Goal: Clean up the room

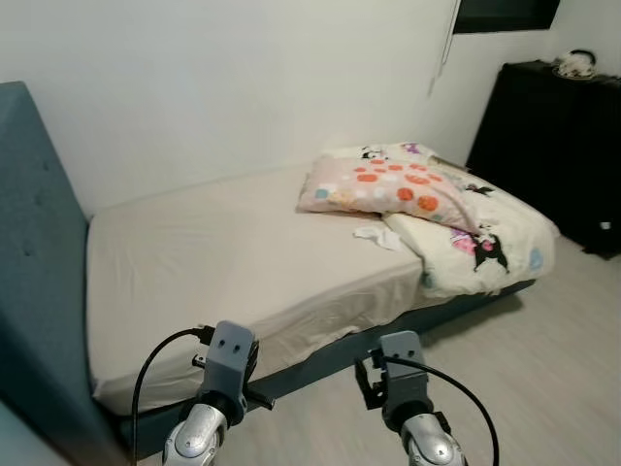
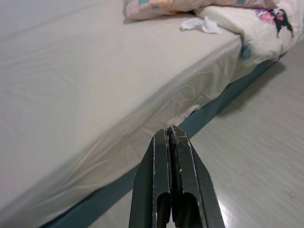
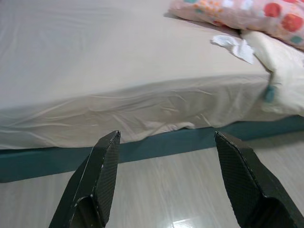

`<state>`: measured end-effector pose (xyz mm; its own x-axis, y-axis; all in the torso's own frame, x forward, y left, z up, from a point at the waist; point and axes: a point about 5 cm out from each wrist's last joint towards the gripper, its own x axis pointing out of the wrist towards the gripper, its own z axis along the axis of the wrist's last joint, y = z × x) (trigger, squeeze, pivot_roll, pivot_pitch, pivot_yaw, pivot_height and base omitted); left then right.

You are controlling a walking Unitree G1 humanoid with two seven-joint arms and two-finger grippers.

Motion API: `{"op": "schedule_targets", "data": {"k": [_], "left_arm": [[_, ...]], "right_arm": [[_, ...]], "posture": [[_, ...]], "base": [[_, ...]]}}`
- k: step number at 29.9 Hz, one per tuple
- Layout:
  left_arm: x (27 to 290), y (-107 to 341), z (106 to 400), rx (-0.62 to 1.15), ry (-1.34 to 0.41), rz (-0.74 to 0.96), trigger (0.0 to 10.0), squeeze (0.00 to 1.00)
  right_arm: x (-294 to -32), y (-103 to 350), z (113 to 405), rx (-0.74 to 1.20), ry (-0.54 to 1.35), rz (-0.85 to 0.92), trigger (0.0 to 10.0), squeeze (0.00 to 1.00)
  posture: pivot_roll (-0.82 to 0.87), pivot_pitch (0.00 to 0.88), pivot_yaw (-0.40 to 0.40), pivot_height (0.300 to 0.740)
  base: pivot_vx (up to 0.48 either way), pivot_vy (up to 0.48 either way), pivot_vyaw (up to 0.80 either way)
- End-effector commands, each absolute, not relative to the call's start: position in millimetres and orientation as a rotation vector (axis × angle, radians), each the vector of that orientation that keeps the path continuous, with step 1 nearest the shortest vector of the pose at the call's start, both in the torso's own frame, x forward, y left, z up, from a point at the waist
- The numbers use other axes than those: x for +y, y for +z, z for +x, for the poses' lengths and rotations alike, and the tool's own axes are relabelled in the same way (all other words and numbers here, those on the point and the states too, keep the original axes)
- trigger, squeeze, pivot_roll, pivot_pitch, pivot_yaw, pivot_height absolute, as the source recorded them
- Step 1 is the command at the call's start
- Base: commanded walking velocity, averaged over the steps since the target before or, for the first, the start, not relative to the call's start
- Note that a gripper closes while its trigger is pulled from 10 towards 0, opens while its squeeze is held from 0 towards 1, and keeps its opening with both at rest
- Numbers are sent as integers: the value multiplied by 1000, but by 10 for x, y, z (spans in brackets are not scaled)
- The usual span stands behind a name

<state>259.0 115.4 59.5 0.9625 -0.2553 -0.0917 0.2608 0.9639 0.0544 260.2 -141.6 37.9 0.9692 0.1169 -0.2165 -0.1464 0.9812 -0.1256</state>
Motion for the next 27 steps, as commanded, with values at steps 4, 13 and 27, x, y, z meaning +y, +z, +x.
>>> {"op": "schedule_targets", "data": {"k": [4,13,27], "left_arm": [[1085,646,2559,55,-333,39,10000,0],[1061,681,2560,39,-343,12,10000,0],[1081,680,2555,41,-345,4,10000,0]], "right_arm": [[-1422,358,2581,210,128,-141,10000,0],[-1439,357,2583,212,123,-143,10000,0],[-1437,351,2577,215,123,-144,10000,0]], "posture": [[25,34,0,740],[21,36,2,740],[23,41,-3,740]], "base": [[0,0,0],[233,0,0],[306,0,0]]}}
